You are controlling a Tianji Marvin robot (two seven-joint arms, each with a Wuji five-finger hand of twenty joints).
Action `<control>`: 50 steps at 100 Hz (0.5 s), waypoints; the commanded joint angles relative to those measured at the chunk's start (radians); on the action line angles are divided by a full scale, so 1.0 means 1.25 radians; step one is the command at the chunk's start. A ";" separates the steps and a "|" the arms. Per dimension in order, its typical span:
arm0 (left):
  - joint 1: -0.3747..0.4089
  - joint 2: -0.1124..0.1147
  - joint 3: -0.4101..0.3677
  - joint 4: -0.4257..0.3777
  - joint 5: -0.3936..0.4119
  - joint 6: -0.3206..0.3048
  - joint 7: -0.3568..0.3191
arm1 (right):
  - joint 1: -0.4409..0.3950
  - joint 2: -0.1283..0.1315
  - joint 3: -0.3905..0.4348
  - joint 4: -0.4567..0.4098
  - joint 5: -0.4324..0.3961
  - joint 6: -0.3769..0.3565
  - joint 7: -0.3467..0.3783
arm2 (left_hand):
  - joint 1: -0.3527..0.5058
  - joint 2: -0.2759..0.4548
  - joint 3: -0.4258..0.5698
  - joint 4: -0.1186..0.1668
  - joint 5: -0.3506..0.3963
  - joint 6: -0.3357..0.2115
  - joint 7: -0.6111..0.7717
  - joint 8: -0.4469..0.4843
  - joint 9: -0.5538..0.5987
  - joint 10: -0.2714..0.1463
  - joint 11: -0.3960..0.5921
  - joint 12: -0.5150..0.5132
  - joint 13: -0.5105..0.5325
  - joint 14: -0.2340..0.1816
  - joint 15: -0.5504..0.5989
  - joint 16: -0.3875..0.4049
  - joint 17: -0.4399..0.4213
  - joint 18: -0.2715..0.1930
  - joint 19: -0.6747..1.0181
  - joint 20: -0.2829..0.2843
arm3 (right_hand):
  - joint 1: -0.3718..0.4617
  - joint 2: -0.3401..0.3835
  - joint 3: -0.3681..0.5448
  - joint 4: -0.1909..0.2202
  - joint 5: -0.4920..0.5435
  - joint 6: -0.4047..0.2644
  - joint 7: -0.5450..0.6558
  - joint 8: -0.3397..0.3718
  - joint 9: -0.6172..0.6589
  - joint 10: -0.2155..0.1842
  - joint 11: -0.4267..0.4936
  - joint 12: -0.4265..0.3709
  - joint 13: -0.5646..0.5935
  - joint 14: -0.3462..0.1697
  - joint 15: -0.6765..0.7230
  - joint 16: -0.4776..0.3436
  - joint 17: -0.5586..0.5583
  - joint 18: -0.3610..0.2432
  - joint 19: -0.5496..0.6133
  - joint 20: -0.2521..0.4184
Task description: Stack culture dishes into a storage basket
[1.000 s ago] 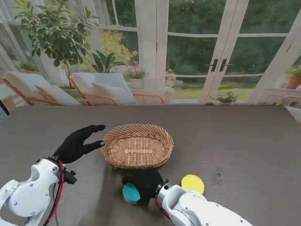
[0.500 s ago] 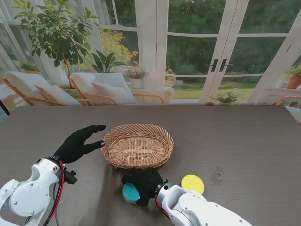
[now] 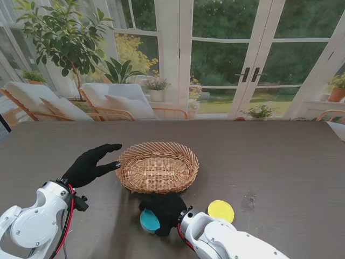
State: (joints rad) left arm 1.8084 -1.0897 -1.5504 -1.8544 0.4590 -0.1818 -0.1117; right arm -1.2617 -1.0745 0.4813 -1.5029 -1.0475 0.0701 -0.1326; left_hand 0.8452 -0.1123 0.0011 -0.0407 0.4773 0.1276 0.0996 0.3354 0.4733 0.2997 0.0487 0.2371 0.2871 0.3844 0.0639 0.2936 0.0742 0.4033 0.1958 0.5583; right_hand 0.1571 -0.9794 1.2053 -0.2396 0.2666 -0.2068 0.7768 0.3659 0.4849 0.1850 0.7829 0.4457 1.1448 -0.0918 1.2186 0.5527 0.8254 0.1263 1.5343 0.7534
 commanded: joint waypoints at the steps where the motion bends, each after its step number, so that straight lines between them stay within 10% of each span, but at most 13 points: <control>1: 0.001 0.000 0.001 -0.003 -0.003 0.003 -0.016 | -0.002 -0.002 -0.002 0.000 -0.001 -0.002 0.011 | 0.025 0.046 -0.014 0.025 0.008 -0.007 -0.003 -0.002 0.009 0.005 -0.002 0.004 -0.009 0.008 -0.005 -0.001 0.004 0.013 -0.018 0.003 | -0.026 0.013 0.019 0.009 -0.024 -0.017 0.024 -0.006 -0.037 -0.003 0.011 -0.003 -0.001 -0.010 0.012 -0.009 -0.006 -0.021 0.033 -0.024; 50: 0.001 0.001 0.001 -0.004 -0.006 0.005 -0.021 | -0.001 -0.004 -0.003 0.005 0.002 -0.003 0.006 | 0.026 0.047 -0.014 0.025 0.011 -0.008 -0.002 -0.002 0.012 0.008 -0.001 0.005 -0.007 0.009 -0.004 -0.001 0.005 0.015 -0.018 0.002 | -0.031 0.027 0.010 0.009 -0.054 -0.016 -0.004 -0.037 -0.039 -0.003 0.011 -0.006 -0.002 -0.008 0.012 -0.011 -0.007 -0.021 0.033 -0.023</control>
State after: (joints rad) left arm 1.8069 -1.0890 -1.5494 -1.8544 0.4552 -0.1777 -0.1187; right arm -1.2598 -1.0756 0.4795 -1.4979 -1.0431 0.0681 -0.1385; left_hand 0.8452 -0.1123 0.0011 -0.0407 0.4778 0.1276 0.0996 0.3354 0.4733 0.3002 0.0488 0.2371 0.2873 0.3847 0.0639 0.2936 0.0818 0.4036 0.1958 0.5583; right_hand 0.1440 -0.9537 1.2051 -0.2395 0.2470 -0.2113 0.7766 0.3411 0.4739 0.1849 0.7829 0.4457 1.1447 -0.0918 1.2186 0.5518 0.8253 0.1259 1.5343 0.7534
